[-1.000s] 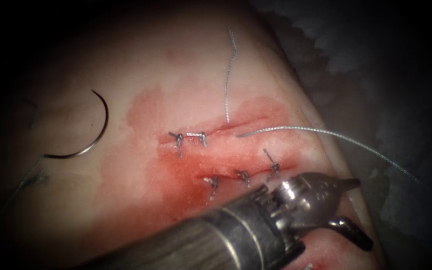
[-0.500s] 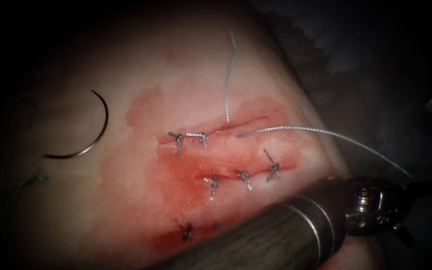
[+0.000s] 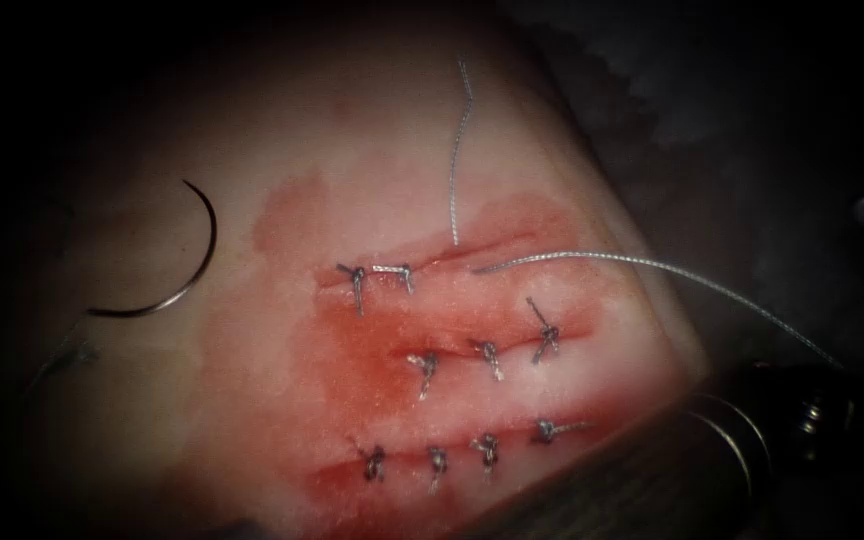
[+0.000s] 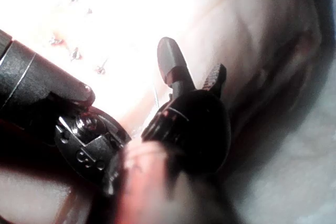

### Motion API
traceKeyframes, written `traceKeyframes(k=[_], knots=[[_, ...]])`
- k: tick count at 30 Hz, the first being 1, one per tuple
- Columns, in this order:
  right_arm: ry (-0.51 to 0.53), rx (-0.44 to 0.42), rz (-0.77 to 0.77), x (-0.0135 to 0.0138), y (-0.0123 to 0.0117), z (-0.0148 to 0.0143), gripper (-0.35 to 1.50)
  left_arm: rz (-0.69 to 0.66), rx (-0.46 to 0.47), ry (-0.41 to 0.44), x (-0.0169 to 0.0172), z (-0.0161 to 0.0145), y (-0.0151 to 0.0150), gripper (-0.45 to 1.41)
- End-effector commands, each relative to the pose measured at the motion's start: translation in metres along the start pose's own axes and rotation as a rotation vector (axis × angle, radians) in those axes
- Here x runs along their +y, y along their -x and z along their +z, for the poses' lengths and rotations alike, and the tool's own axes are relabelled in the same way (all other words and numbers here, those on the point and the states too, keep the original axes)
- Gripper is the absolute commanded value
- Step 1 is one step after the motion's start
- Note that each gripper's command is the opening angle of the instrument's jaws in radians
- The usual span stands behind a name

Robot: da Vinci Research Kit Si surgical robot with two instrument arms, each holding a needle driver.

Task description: Wound Closure

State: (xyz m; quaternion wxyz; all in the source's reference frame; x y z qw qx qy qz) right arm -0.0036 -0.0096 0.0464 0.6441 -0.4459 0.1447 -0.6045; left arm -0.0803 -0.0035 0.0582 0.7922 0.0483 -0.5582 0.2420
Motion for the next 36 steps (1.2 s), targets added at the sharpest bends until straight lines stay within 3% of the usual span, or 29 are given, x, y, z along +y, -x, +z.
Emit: traceKeyframes(k=[1,11,15,19,22,24,25,26,30,33,34,35,36], knots=[[0.003,-0.003,0.000,0.0002,-0.0004,0.0010,1.20,-0.023,0.011,0.020,0.0009,0.0000,-0.0002,-0.45],[0.005,-0.001,0.001,0.0007,-0.0006,0.0008,1.13,-0.204,0.053,0.129,0.0029,-0.0033,-0.0017,-0.45],[0.031,0.001,0.029,0.0011,-0.0003,0.0005,1.03,-0.338,0.039,0.167,0.0034,-0.0075,-0.0027,-0.45],[0.110,-0.028,0.037,0.0015,0.0004,0.0008,0.95,-0.457,-0.046,0.186,0.0036,-0.0149,-0.0033,-0.45],[0.167,-0.100,0.001,0.0019,0.0013,0.0013,1.06,-0.578,-0.140,0.208,0.0039,-0.0220,-0.0038,-0.45],[0.199,-0.167,-0.053,0.0024,0.0020,0.0021,1.00,-0.675,-0.206,0.214,0.0039,-0.0271,-0.0043,-0.45],[0.222,-0.230,-0.073,0.0031,0.0024,0.0030,1.10,-0.736,-0.251,0.222,0.0033,-0.0311,-0.0047,-0.45],[0.236,-0.268,-0.067,0.0037,0.0025,0.0038,1.08,-0.767,-0.273,0.241,0.0026,-0.0336,-0.0048,-0.45],[0.215,-0.287,-0.110,0.0058,0.0024,0.0072,0.85,-0.911,-0.411,0.287,0.0007,-0.0396,-0.0044,-0.45],[0.139,-0.213,-0.155,0.0068,0.0019,0.0109,0.66,-0.987,-0.551,0.278,0.0003,-0.0427,-0.0038,-0.45],[0.079,-0.138,-0.200,0.0072,0.0017,0.0136,0.31,-1.030,-0.633,0.258,0.0002,-0.0441,-0.0034,-0.45],[0.055,-0.107,-0.213,0.0073,0.0016,0.0148,0.11,-1.039,-0.684,0.253,0.0002,-0.0448,-0.0031,-0.45],[0.052,-0.093,-0.244,0.0074,0.0016,0.0160,0.11,-1.032,-0.713,0.230,0.0001,-0.0453,-0.0029,-0.45]])
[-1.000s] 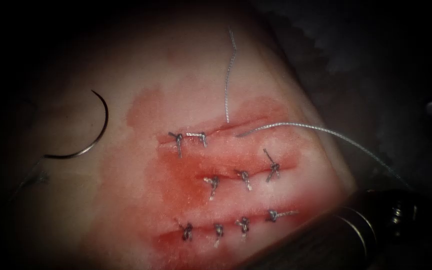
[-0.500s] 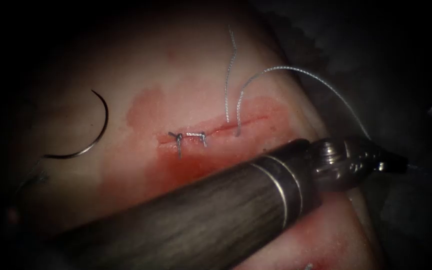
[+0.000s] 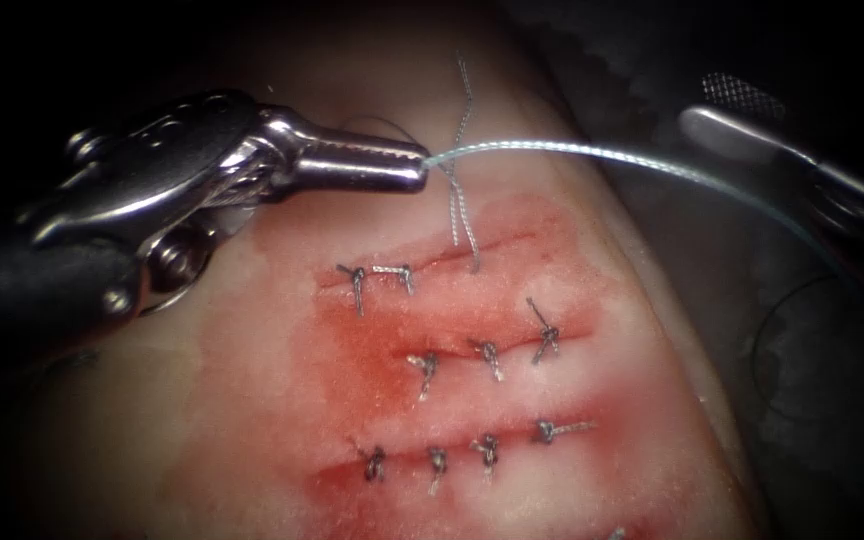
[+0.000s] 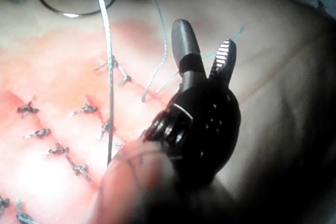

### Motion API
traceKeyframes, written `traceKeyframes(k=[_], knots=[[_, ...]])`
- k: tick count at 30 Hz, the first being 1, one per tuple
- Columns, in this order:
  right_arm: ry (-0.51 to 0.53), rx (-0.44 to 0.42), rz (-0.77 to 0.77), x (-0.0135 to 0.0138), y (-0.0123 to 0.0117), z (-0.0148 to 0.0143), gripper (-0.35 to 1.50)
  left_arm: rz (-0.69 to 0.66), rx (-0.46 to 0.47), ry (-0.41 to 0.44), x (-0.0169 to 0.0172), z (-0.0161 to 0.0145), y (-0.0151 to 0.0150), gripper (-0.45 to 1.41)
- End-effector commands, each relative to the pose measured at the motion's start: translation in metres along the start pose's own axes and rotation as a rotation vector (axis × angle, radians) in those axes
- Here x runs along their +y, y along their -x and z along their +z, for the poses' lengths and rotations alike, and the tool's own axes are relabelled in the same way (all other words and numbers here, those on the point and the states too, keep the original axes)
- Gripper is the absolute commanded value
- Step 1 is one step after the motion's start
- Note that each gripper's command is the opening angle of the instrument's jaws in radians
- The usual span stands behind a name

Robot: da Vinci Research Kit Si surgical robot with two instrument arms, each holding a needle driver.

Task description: Wound Closure

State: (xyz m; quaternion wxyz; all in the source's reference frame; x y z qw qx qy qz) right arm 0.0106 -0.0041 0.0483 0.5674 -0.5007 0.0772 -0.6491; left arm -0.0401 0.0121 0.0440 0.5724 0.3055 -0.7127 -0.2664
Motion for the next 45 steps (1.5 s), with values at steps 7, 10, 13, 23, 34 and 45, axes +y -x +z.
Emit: traceKeyframes(k=[7,10,13,23,34,45], knots=[[0.143,0.066,-0.137,-0.0019,-0.0018,0.0115,0.19,0.157,0.037,-0.272,-0.0017,-0.0010,0.0014,-0.45],[0.145,0.100,-0.195,-0.0028,-0.0022,0.0147,0.21,0.147,0.048,-0.305,-0.0022,-0.0006,0.0017,-0.45],[0.135,0.165,-0.254,-0.0034,-0.0031,0.0176,0.19,0.138,0.041,-0.313,-0.0025,0.0001,0.0024,-0.45],[0.293,0.297,-0.433,-0.0036,-0.0103,0.0200,0.22,0.120,-0.034,-0.251,0.0001,0.0011,0.0047,-0.45],[0.634,0.287,-0.336,-0.0003,-0.0127,0.0166,0.22,0.118,-0.082,-0.121,0.0130,0.0007,0.0029,-0.45],[0.648,0.181,-0.221,0.0001,-0.0142,0.0182,0.27,0.028,-0.063,0.006,0.0198,-0.0012,-0.0061,-0.45]])
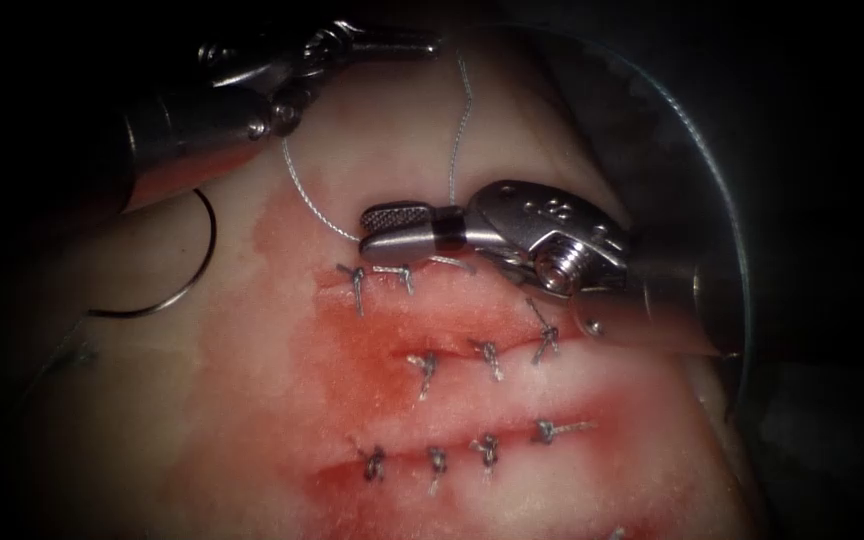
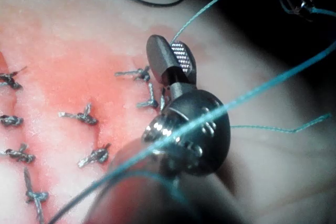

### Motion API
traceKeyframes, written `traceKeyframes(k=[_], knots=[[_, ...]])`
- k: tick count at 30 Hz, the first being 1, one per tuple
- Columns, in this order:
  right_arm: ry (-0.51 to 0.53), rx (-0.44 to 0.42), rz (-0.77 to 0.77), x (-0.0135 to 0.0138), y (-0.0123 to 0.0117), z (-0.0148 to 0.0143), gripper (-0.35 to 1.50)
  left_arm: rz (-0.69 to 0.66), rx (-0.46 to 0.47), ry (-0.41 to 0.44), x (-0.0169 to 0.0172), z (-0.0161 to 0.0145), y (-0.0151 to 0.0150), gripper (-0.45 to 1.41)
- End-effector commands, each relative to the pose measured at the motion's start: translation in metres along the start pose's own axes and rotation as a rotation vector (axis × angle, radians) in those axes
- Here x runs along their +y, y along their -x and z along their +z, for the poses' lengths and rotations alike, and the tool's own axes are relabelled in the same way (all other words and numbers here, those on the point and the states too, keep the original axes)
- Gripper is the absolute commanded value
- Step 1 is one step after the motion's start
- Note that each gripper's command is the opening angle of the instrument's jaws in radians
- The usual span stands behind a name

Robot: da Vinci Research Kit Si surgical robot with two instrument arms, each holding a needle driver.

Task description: Wound Closure

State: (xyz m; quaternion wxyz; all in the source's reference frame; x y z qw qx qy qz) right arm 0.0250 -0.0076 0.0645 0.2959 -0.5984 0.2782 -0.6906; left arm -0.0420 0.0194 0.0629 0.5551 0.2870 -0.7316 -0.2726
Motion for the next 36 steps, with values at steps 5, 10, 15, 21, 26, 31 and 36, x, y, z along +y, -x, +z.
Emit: traceKeyframes(k=[5,10,15,21,26,31,36], knots=[[-0.111,-0.036,-0.037,-0.0019,0.0010,0.0016,0.12,-0.025,-0.016,0.015,-0.0003,0.0025,0.0024,-0.45],[-0.191,-0.051,-0.022,-0.0013,0.0054,-0.0009,-0.35,-0.053,-0.029,0.015,-0.0018,0.0035,0.0056,-0.45],[-0.272,-0.069,-0.010,-0.0017,0.0060,-0.0008,-0.35,-0.089,-0.037,0.017,-0.0032,0.0050,0.0075,-0.45],[-0.262,-0.057,-0.042,-0.0028,0.0026,0.0020,-0.35,-0.141,-0.067,-0.008,-0.0035,0.0075,0.0069,-0.45],[-0.123,-0.012,-0.054,-0.0028,0.0012,0.0043,-0.28,-0.183,-0.117,-0.025,-0.0028,0.0084,0.0067,-0.45],[-0.211,-0.064,-0.078,-0.0027,0.0038,0.0033,-0.35,-0.229,-0.135,-0.035,-0.0026,0.0082,0.0072,-0.45],[-0.168,-0.061,-0.069,-0.0027,0.0048,0.0015,-0.35,-0.242,-0.138,-0.036,-0.0026,0.0085,0.0081,-0.45]])
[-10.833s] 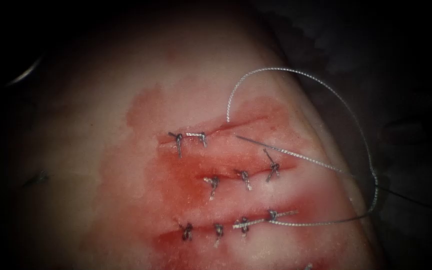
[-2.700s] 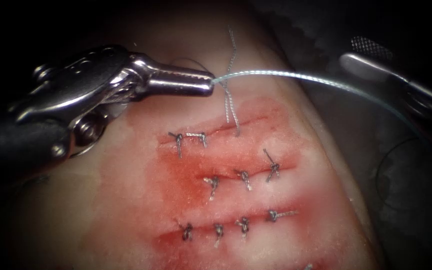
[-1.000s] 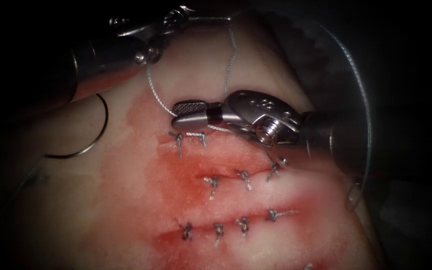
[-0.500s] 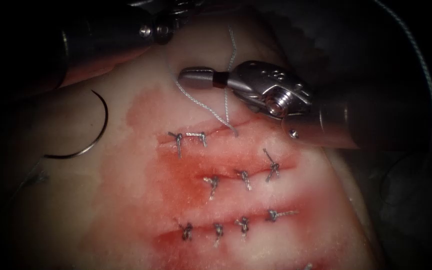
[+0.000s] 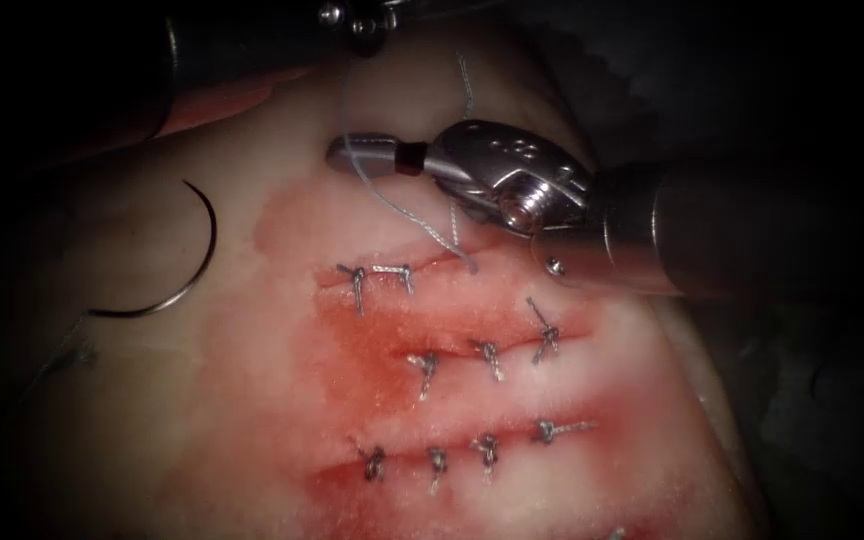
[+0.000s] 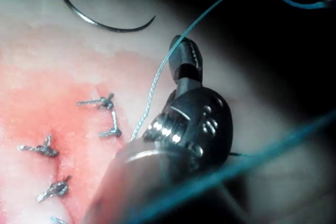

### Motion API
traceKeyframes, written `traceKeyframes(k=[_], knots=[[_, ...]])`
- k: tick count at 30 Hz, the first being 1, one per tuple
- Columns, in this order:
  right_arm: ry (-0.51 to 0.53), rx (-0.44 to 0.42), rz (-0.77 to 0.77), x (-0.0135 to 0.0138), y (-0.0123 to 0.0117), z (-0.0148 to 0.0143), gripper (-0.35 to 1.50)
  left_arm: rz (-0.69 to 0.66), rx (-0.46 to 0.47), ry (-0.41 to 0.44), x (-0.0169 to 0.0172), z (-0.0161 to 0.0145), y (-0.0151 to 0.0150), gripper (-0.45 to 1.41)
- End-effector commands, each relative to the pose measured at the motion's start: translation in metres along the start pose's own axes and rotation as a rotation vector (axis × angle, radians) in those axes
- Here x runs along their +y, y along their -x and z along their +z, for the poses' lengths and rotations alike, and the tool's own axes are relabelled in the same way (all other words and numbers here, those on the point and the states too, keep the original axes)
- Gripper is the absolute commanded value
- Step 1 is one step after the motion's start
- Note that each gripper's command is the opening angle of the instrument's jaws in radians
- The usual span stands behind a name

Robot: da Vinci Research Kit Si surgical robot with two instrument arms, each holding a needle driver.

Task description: Wound Closure

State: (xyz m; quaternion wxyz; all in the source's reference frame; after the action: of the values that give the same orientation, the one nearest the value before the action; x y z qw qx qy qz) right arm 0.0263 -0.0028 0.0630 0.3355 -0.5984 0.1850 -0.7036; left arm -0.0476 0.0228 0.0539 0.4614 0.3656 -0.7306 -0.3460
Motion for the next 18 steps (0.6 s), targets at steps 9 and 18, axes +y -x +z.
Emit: traceKeyframes(k=[9,18], knots=[[0.094,0.025,-0.036,-0.0006,-0.0046,0.0032,-0.35,-0.144,-0.017,0.016,0.0014,0.0022,0.0003,-0.45],[0.283,-0.024,0.017,0.0013,-0.0049,0.0047,-0.32,-0.058,-0.012,0.035,0.0057,-0.0005,-0.0004,-0.45]])
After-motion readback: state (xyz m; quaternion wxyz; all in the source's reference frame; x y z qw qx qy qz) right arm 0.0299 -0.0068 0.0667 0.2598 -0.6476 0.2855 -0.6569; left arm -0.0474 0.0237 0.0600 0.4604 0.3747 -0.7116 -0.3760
